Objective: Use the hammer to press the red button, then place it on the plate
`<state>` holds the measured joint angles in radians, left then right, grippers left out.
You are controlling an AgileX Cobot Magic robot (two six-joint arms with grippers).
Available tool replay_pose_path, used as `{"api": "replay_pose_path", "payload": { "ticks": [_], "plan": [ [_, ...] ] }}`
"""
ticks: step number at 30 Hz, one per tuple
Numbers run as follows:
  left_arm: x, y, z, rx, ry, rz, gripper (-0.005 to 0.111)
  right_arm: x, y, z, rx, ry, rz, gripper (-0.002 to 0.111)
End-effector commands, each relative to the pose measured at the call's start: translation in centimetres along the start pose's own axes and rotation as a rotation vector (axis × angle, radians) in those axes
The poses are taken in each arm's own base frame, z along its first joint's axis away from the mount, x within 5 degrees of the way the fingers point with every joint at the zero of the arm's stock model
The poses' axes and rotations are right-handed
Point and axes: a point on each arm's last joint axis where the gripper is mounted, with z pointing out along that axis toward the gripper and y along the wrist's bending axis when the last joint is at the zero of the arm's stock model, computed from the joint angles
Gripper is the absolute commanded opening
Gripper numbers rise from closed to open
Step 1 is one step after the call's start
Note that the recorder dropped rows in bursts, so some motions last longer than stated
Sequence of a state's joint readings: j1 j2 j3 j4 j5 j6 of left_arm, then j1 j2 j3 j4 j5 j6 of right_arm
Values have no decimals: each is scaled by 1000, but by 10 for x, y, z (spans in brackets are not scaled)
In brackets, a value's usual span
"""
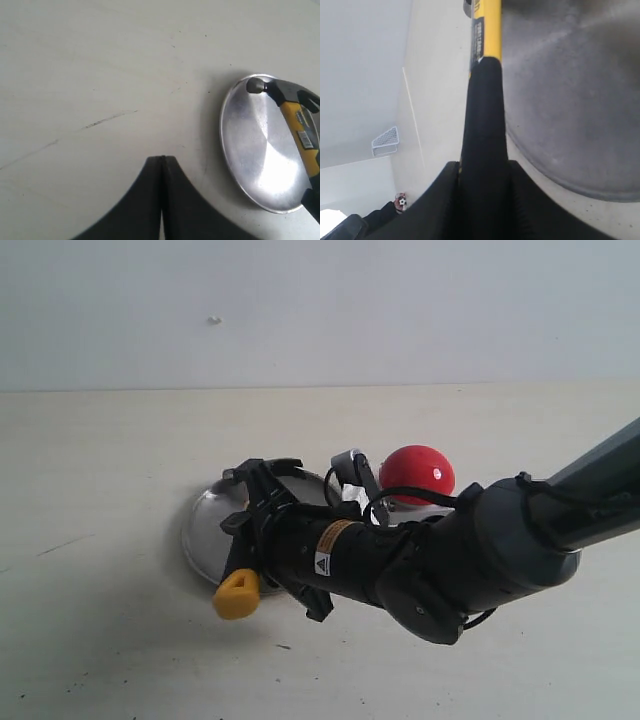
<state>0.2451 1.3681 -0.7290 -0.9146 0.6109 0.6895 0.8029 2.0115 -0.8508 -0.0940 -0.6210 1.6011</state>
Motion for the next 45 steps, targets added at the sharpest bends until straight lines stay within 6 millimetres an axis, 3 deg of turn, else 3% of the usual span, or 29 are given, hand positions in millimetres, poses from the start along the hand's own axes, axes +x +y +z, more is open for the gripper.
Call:
{"api": "replay_pose_path", "payload": {
  "ticks": [1, 16, 27, 45],
  "plan": [
    [0, -1, -2, 8, -7, -7, 0, 0, 27, -7, -191, -3, -80, 0],
    [0, -2, -2, 19, -8, -14, 0, -27, 19, -4, -142, -83, -71, 0],
    [0, -2, -2, 25, -13, 2, 0, -29, 41, 22, -156, -38, -62, 0],
    [-1, -2, -2, 22, -18, 7, 0, -30, 22, 29, -26, -51, -27, 0]
  ]
}}
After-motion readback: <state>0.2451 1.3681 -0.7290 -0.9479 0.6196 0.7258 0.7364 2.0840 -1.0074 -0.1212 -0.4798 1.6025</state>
